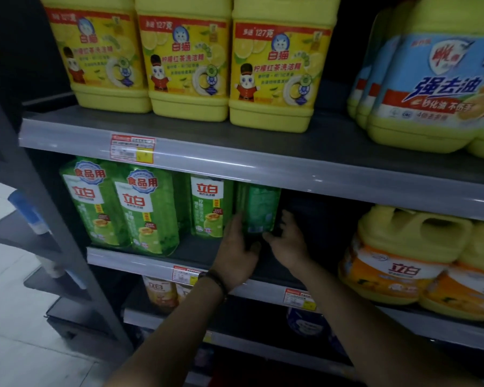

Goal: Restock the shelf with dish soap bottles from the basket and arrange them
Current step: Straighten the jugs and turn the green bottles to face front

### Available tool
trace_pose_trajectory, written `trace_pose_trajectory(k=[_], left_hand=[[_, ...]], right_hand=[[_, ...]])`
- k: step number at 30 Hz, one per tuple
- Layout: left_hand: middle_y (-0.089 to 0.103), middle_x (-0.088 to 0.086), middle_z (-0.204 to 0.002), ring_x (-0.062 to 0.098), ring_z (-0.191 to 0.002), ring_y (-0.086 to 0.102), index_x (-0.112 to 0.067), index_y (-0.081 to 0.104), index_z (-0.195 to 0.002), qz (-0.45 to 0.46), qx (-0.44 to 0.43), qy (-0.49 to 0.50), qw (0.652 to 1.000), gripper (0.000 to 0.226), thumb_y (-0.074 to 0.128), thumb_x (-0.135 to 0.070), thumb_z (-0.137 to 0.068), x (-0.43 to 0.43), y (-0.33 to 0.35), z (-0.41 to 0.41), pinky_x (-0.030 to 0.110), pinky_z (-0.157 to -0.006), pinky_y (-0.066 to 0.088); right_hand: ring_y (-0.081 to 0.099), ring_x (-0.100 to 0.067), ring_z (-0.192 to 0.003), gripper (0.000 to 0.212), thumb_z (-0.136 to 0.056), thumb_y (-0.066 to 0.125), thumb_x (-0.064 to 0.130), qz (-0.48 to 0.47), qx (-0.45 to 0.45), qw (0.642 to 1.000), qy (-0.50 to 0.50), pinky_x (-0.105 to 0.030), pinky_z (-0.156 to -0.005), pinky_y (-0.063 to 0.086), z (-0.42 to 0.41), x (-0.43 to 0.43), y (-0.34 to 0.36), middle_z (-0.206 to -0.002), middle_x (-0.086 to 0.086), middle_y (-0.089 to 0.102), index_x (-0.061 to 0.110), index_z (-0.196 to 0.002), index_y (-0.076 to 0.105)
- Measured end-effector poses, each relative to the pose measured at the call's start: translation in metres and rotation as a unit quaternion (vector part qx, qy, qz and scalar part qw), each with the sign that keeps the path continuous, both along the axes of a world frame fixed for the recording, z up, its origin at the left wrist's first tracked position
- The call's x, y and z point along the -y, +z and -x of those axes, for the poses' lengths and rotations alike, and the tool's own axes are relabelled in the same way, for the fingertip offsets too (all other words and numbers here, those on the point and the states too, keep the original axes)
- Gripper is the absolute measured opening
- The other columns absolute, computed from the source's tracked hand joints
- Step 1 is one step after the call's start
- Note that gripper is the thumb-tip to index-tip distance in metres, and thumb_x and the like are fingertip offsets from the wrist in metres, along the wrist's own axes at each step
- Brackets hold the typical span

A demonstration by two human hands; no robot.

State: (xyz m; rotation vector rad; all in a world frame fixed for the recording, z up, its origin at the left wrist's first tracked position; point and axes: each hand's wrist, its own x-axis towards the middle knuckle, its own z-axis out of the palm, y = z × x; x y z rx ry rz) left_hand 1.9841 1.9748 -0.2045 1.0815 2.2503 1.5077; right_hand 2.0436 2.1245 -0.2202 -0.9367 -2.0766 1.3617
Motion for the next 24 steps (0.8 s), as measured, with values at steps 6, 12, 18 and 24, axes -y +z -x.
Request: trace_pose_trajectory(k=[6,12,18,24], left_hand=[[0.046,0.002,-0.162,0.018,-0.15,0.044,-0.025,0.026,-0.165,-0.049,0.051,0.012,0.997,0.088,0.055,-0.033,-0.082,-0.03,-0.039,0.027,0.049,-0.123,0.039],[0.056,-0.003,-0.152,0.013,-0.142,0.053,-0.036,0.042,-0.154,-0.09,0.037,0.027,0.995,0.08,0.054,-0.003,-0.081,-0.006,-0.006,-0.003,0.046,-0.12,0.045],[0.054,-0.004,-0.155,0.017,-0.144,0.051,-0.027,0.037,-0.16,-0.083,0.05,0.018,0.995,0.084,0.056,-0.008,-0.08,0.017,-0.021,-0.018,0.051,-0.119,0.044],[0.062,-0.015,-0.142,0.002,-0.128,0.061,-0.031,0.037,-0.156,-0.047,0.07,-0.004,0.996,0.073,0.073,-0.021,-0.093,0.035,-0.004,-0.031,0.039,-0.108,0.054]], right_hand=[[0.067,-0.011,-0.115,0.065,-0.082,0.076,0.014,0.009,-0.054,0.997,0.056,-0.045,-0.107,0.054,0.006,-0.003,0.004,-0.123,0.015,0.07,0.055,-0.125,0.05],[0.065,0.004,-0.105,0.069,-0.078,0.082,0.003,0.007,-0.052,0.996,0.071,-0.031,-0.098,0.055,-0.013,0.003,0.011,-0.114,0.02,0.07,0.043,-0.128,0.055],[0.065,0.006,-0.09,0.06,-0.083,0.076,-0.009,-0.017,-0.02,0.997,0.074,-0.033,-0.096,0.059,-0.038,0.017,0.016,-0.099,0.017,0.067,0.031,-0.123,0.057],[0.066,-0.008,-0.085,0.056,-0.079,0.087,0.012,-0.042,0.008,0.996,0.075,-0.029,-0.069,0.052,-0.055,0.024,0.019,-0.093,0.005,0.065,0.02,-0.122,0.052]])
